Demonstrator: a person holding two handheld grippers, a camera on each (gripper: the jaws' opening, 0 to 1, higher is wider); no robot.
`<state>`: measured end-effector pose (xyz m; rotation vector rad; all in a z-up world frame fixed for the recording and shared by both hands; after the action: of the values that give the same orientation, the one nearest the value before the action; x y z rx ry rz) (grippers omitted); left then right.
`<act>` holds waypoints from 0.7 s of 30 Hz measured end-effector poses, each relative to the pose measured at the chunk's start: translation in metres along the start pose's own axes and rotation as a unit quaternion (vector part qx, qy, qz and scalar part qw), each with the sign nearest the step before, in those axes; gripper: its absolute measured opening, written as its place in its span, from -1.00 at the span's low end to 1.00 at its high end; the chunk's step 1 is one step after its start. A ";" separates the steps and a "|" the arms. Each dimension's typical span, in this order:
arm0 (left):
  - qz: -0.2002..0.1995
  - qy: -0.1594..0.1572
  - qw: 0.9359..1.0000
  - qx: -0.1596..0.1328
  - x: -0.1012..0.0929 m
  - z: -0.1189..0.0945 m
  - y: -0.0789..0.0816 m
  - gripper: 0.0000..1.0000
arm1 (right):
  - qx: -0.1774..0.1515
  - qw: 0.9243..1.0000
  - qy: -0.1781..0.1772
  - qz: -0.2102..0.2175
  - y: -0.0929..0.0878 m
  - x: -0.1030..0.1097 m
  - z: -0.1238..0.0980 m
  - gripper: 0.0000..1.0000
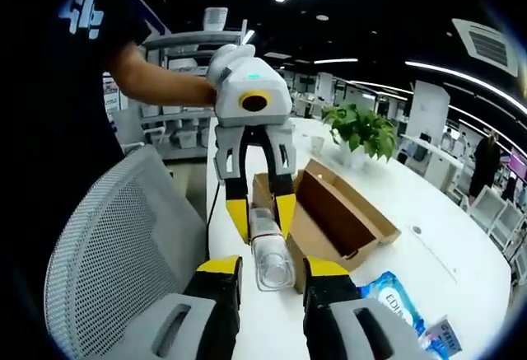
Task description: Operate the shoe box by opening the lid, removing the specified soft item, and placing it in the target area until the item is outside and the box remains undamaged.
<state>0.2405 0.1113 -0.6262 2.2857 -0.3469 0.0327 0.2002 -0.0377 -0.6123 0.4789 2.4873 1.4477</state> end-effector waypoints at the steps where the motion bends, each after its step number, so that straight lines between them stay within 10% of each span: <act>1: 0.003 0.000 1.000 -0.002 0.000 0.000 0.001 -0.62 | -0.002 1.000 0.001 -0.007 0.001 0.001 0.000 -0.53; 21: 0.027 0.009 0.999 -0.021 -0.003 0.007 -0.003 -0.62 | 0.015 0.998 0.008 -0.055 0.000 0.004 0.005 -0.69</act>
<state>0.2375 0.1087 -0.6330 2.2328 -0.3960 0.0720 0.1984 -0.0323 -0.6143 0.3320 2.5072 1.3796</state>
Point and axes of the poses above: the point that each gripper's makers call its tool centre point, and the gripper's own axes: z roughly forward along the fingers, x roughly to its left, y roughly out of its top, the point moved 8 cm from there along -z, roughly backward along the fingers, and after that the axes turned 4 degrees about z, right-handed, at the moved point
